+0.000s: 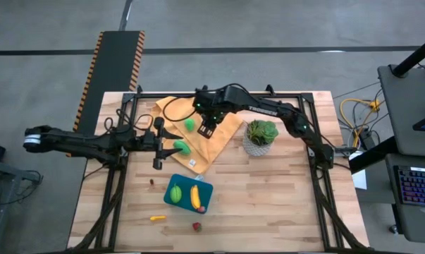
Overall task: Pick and placing Produce into tupperware
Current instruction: Put the eggplant into the blue bin
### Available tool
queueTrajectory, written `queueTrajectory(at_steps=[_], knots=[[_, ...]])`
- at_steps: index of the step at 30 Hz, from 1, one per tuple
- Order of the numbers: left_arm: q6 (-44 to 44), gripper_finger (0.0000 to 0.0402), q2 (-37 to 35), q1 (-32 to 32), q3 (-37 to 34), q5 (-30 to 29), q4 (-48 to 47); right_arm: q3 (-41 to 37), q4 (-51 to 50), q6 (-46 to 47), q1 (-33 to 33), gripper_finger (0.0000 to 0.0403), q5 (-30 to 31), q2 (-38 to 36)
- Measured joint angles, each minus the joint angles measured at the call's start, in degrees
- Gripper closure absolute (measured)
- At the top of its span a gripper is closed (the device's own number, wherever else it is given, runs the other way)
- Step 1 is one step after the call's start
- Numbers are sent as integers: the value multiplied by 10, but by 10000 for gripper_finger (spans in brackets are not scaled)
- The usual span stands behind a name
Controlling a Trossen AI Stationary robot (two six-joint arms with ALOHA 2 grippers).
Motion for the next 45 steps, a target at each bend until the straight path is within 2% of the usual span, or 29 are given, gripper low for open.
queueTrajectory(at_steps=[16,22,34,41,45], knots=[[-1,223,-25,0,0,0,-25,0,9,1,97,266,77,-92],[-1,223,-26,0,0,1,-26,-1,32,18,154,266,170,-107],[-14,223,-26,0,0,2,-26,-1,54,26,255,266,252,-123],[-15,223,-26,0,0,5,-26,-1,59,21,282,266,265,-133],[-15,223,-27,0,0,5,-26,-1,77,16,287,266,246,-140]])
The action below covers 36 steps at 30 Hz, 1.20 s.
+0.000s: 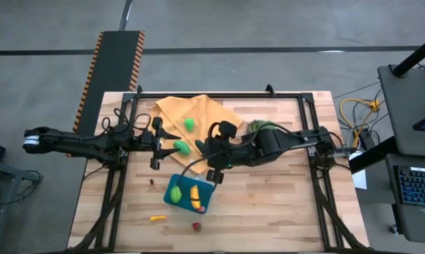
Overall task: Pick and placing Produce into tupperware
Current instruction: Put the eggplant into the blue bin
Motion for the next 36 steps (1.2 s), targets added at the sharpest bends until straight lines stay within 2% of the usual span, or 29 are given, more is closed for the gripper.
queueTrajectory(at_steps=[7,14,22,25,30,36], knots=[[1,223,-4,0,0,0,1,0,111,-61,3,266,-105,-4],[1,223,-3,0,0,0,1,0,139,-106,20,267,-94,-10],[0,223,-3,0,0,0,1,-14,136,-122,36,273,-81,-53],[0,223,-3,0,0,1,1,-45,151,-121,42,274,-81,-73],[1,223,-3,0,0,1,1,-118,230,-127,43,275,-90,-99],[1,223,-4,0,0,1,2,-220,389,-169,38,275,-187,-110]])
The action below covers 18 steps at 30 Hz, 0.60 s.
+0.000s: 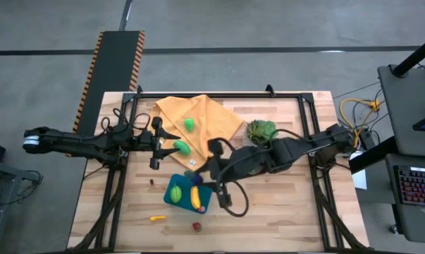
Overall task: Pick and placing Produce into tupperware
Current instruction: Put the eggplant into the blue bin
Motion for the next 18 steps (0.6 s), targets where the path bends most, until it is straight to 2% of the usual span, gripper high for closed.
queueTrajectory(at_steps=[9,18], knots=[[0,223,0,0,0,0,-1,-102,65,-19,-11,275,-4,-29],[0,223,2,0,0,4,-1,-329,279,-9,-15,275,-4,-118]])
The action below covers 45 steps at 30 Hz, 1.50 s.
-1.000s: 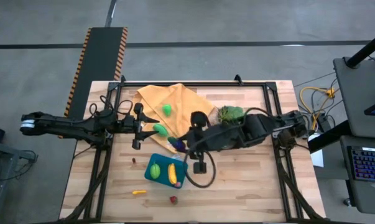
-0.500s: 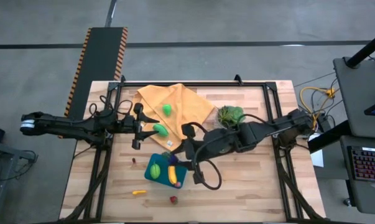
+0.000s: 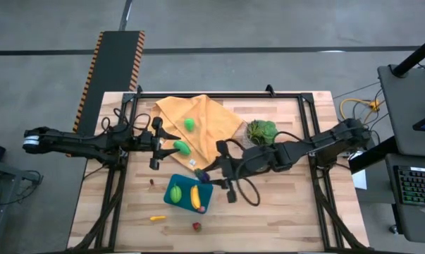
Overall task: Pick and placing Produce into tupperware
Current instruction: Put the eggplant into the blue bin
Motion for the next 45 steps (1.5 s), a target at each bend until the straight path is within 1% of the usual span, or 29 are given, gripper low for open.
queueTrajectory(at_steps=[5,8,11,17,21,27,29,31,33,36,39,45], knots=[[0,223,-1,0,0,0,1,-107,126,26,-2,275,-2,-28],[0,223,0,0,0,0,1,-149,168,37,-2,275,-1,-28],[0,223,0,0,0,0,1,-175,201,53,-5,275,0,-28],[0,223,1,0,0,0,0,-197,209,63,-6,275,1,-27],[0,223,0,0,0,0,0,-212,215,67,-8,275,26,-22],[0,223,1,0,0,0,0,-225,220,77,-12,275,35,-13],[0,223,1,0,0,0,1,-218,234,84,-12,275,43,6],[0,223,1,0,0,0,0,-215,225,84,-12,275,44,25],[0,223,3,0,0,0,3,-191,230,88,-12,275,41,56],[0,223,6,0,0,-1,4,-154,201,88,-12,275,41,91],[1,223,8,0,0,-1,1,-107,126,96,-12,275,42,123],[1,223,10,0,0,-1,-1,-8,10,134,-12,275,41,183]])
